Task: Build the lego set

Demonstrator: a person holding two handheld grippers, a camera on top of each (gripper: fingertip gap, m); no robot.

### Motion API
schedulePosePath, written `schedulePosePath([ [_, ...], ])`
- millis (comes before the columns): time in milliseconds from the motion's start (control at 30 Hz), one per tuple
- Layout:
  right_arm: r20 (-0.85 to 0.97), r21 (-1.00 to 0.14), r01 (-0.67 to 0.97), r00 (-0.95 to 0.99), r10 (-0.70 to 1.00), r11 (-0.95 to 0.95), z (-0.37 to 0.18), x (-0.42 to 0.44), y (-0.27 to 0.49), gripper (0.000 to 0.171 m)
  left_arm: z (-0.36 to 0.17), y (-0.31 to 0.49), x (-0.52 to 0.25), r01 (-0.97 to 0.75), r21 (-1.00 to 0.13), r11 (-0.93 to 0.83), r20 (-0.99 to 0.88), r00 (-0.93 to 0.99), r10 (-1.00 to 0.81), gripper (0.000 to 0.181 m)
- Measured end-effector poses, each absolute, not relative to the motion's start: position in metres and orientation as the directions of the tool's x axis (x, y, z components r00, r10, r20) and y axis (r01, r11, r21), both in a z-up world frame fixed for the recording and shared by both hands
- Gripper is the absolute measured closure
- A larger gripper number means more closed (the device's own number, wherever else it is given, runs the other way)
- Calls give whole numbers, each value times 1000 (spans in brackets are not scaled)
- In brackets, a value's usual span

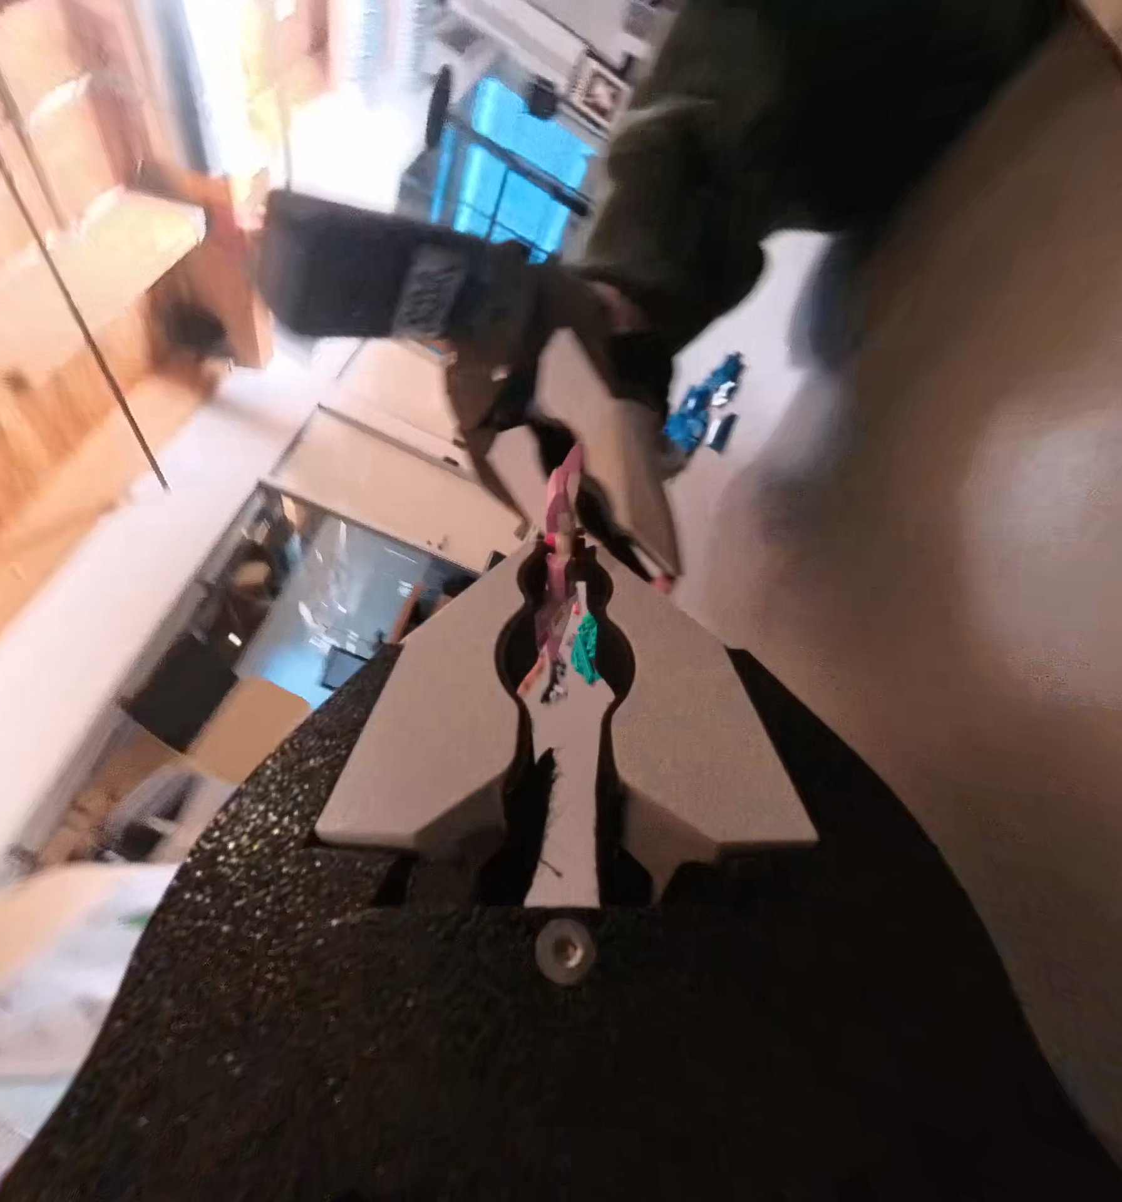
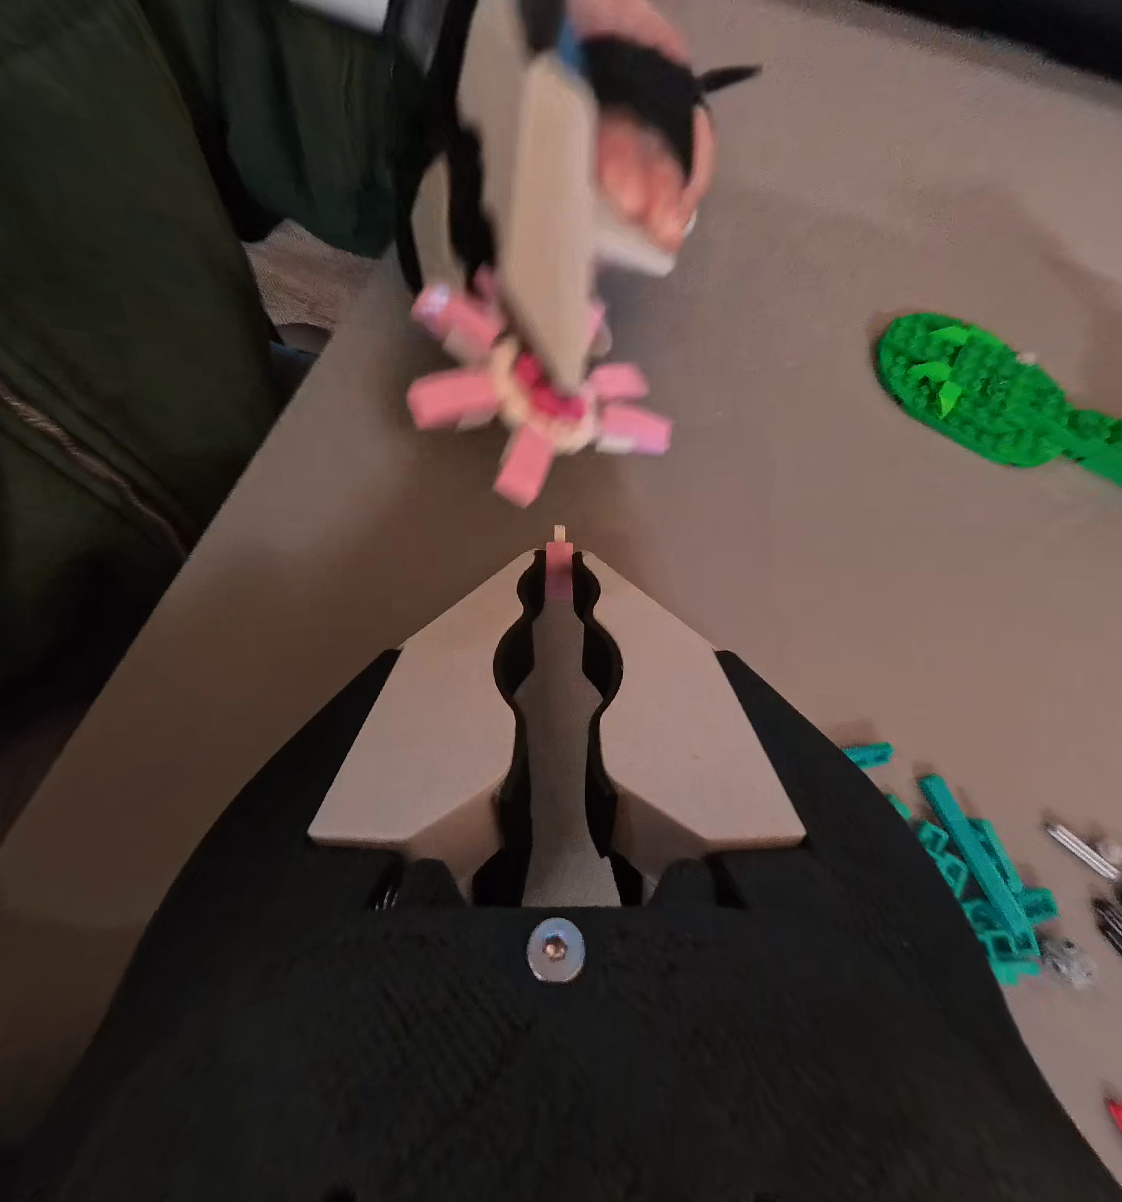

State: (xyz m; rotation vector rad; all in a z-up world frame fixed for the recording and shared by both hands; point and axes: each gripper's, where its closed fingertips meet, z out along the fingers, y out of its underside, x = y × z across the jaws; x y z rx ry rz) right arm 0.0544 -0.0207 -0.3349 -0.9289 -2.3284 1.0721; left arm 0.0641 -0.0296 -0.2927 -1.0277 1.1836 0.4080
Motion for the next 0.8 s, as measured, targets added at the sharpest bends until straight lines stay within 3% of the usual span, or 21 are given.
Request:
schedulePosePath([
  [33, 83, -787, 389, -702, 707, 479, -330, 61, -19, 165, -299, -32, 76, -765, -362, 532, -932, 297, -207, 173],
  [133, 65, -808, 356, -737, 672, 469, -322, 80, -18, 165, -314, -34, 94, -789, -254, 559, -966, 172, -195, 173],
  [300, 119, -832, 258, -782, 611, 492, -321, 99, -24, 165, -325, -35, 100, -794, -221, 567, -969, 113, -220, 173],
  [567, 177, -817, 171, -834, 522, 551, -330, 103, -35, 165, -334, -43, 109, -764, -223, 605, -961, 69, -266, 173],
  [800, 162, -782, 197, -851, 499, 591, -343, 108, -35, 165, -342, -47, 113, -742, -250, 622, -946, 51, -320, 173],
])
